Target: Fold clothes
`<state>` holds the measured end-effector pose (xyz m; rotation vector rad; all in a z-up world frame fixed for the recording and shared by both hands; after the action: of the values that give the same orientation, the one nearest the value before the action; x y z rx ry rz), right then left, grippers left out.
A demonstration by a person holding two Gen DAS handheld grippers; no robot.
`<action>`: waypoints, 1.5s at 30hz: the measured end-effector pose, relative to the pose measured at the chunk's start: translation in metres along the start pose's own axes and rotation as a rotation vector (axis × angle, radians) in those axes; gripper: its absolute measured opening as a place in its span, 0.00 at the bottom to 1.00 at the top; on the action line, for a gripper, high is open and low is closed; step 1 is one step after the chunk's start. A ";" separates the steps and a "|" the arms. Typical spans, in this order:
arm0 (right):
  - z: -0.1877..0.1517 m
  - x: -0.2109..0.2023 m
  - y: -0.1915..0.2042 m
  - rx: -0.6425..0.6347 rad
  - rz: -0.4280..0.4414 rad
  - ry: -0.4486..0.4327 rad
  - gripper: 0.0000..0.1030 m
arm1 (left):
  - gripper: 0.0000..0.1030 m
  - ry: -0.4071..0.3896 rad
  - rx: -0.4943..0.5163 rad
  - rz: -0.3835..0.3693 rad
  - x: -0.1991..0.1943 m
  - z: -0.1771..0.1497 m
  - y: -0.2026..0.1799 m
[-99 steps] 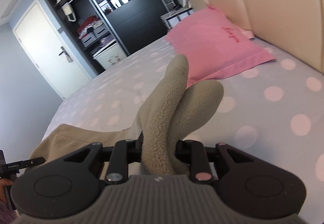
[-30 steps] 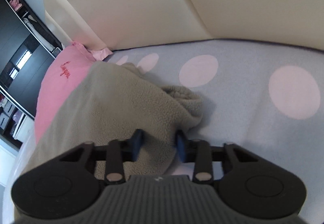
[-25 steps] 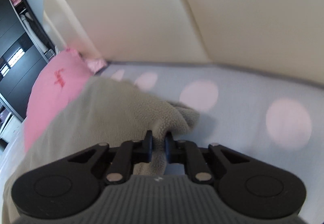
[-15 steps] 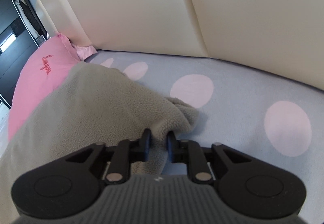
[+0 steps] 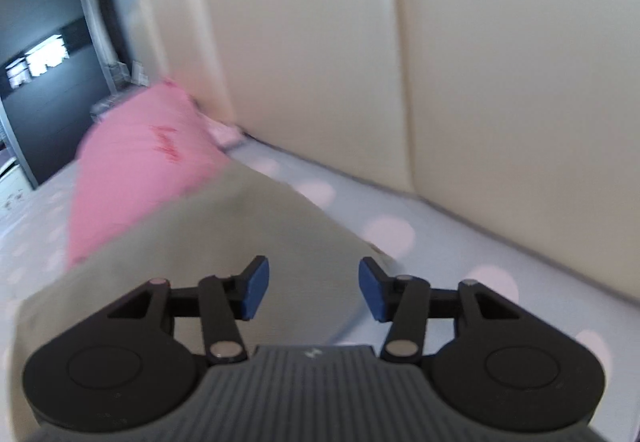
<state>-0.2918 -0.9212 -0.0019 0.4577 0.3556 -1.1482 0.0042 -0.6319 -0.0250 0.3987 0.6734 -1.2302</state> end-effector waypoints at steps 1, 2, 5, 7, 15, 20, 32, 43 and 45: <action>0.004 -0.016 0.012 -0.035 -0.008 -0.009 0.61 | 0.62 -0.018 -0.002 -0.002 -0.014 0.003 -0.002; 0.008 -0.034 0.025 -0.065 -0.029 -0.021 0.64 | 0.64 -0.036 -0.004 -0.005 -0.028 0.006 -0.004; 0.019 -0.091 0.057 -0.132 -0.044 -0.054 0.72 | 0.68 -0.107 -0.001 0.007 -0.071 0.011 -0.008; 0.023 -0.129 0.072 -0.121 0.024 -0.053 0.73 | 0.73 -0.158 0.000 0.027 -0.096 0.012 -0.013; 0.009 -0.264 0.118 -0.106 0.155 -0.004 0.88 | 0.74 -0.273 0.024 0.126 -0.179 0.004 -0.033; -0.032 -0.330 0.137 -0.145 0.182 -0.014 0.88 | 0.74 -0.243 -0.017 0.087 -0.208 -0.017 -0.034; -0.180 -0.404 0.172 -0.231 0.122 -0.049 0.89 | 0.74 -0.163 -0.092 0.128 -0.225 -0.120 -0.019; -0.265 -0.402 0.167 -0.205 0.093 -0.034 0.89 | 0.74 -0.153 -0.134 0.131 -0.215 -0.170 -0.019; -0.268 -0.400 0.166 -0.211 0.088 -0.043 0.89 | 0.74 -0.141 -0.136 0.123 -0.211 -0.175 -0.022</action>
<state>-0.2970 -0.4117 -0.0062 0.2613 0.4106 -1.0208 -0.0989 -0.3774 -0.0132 0.2344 0.5990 -1.0786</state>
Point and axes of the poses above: each gripper's, at about its wrist camera, not at the fingertips, and x roughly the way its jaws point, y to its left, z to its top, the point moved 3 cm from there along x, roughly the way its jaws point, and after that the axes turned 4 degrees about -y, right-handed, at the moved point
